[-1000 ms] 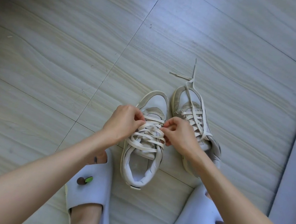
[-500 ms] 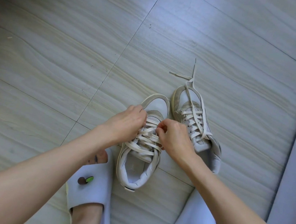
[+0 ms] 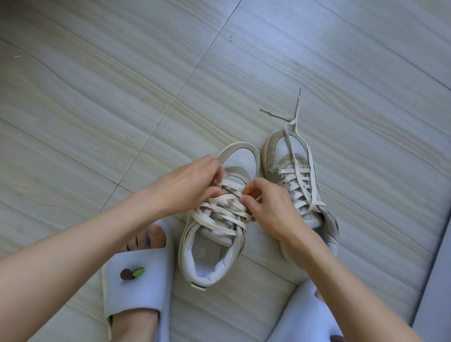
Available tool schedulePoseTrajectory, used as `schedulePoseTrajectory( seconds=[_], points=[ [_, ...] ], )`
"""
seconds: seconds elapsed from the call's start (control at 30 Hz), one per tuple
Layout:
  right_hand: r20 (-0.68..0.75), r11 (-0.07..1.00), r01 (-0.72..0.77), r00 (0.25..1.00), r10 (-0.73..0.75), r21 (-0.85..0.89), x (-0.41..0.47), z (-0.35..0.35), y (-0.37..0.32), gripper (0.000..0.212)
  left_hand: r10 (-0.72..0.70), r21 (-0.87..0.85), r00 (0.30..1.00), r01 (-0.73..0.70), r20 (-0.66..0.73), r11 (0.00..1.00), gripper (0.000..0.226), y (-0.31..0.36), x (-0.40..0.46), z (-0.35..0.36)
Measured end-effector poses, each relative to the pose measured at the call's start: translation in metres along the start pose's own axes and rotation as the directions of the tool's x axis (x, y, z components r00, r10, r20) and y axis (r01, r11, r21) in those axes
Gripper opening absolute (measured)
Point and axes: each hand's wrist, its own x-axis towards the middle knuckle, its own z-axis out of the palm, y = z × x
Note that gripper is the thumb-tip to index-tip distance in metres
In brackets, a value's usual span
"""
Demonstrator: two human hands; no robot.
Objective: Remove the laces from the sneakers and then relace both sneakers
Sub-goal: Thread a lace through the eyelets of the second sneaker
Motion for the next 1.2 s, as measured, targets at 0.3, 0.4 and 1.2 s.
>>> schedulePoseTrajectory(
  seconds=[0.3,0.4,1.2],
  points=[
    [0.041,0.994,0.008,0.999,-0.003,-0.112,0.004,0.001,-0.004,0.011,0.019,0.203,0.999,-0.01,-0.038,0.979,0.013,0.015,-0.001,-0.004],
    [0.134,0.994,-0.009,0.991,0.024,-0.111,0.007,-0.004,-0.006,0.013,0.043,0.308,0.998,-0.027,-0.045,0.951,0.014,0.019,-0.002,-0.005],
    [-0.059,1.0,-0.025,0.998,0.025,0.001,0.018,-0.011,-0.002,0.007,-0.104,-0.037,0.992,0.101,-0.065,0.994,0.009,0.0,0.016,-0.003]
  ],
)
